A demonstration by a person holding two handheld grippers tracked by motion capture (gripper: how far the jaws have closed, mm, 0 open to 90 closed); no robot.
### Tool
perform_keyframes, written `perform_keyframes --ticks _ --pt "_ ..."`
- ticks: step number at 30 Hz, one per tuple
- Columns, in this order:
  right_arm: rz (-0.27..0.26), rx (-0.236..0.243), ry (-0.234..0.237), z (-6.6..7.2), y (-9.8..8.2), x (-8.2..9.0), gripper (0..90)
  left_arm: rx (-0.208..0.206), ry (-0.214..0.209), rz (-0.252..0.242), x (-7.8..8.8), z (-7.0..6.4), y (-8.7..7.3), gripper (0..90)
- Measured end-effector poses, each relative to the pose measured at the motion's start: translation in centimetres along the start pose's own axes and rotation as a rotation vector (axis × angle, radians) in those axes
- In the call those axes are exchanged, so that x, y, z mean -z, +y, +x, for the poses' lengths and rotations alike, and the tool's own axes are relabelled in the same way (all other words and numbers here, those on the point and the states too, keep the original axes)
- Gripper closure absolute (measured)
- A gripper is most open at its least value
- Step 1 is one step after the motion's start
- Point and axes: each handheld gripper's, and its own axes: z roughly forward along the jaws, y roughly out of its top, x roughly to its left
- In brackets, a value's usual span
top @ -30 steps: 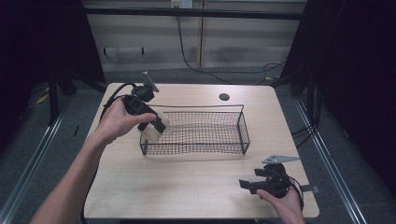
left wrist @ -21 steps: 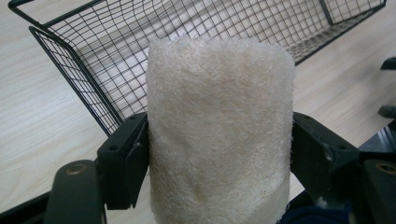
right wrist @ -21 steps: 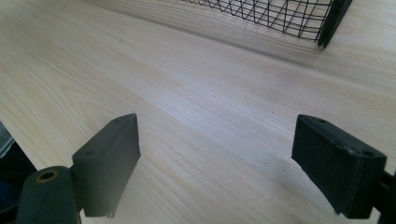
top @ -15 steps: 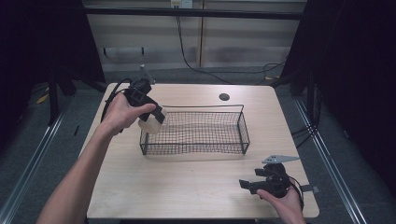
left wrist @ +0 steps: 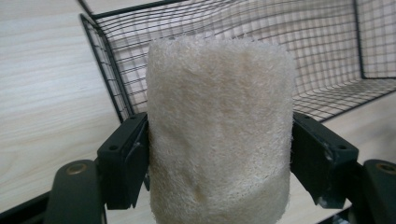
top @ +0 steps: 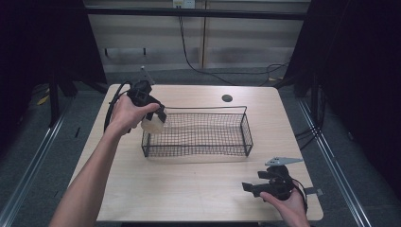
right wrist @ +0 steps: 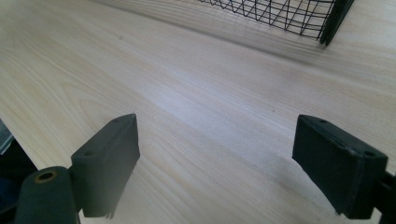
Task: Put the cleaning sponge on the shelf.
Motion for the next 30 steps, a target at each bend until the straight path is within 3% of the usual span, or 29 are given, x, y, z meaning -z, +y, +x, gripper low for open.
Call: perform_keyframes --ticks 4,7,10,14,25,30 --pt "0.005 -0.003 -0.001 0.0 0.0 0.0 14.1 0.03 0.006 0.011 -0.8 0.0 0.0 26.7" --pt "0.003 0.002 0.002 0.0 0.0 0.0 14.1 0.027 0.009 0.017 -1.3 0.0 -0.1 26.7" --pt "0.004 0.001 0.001 0.0 0.0 0.0 14.1 0.056 0.032 0.044 -2.4 -0.1 -0.2 26.7" --pt "0.006 0.001 0.002 0.1 0.0 -0.1 14.1 0.078 0.017 0.057 -3.5 -0.2 -0.3 26.7" --pt "0.008 0.003 0.003 0.1 0.0 -0.1 14.1 0.092 0.058 0.078 -5.0 -0.8 -0.3 26.7" --pt "0.009 0.007 0.006 0.1 0.0 -0.1 14.1 0.123 0.064 0.095 -6.2 -0.4 -0.3 26.7"
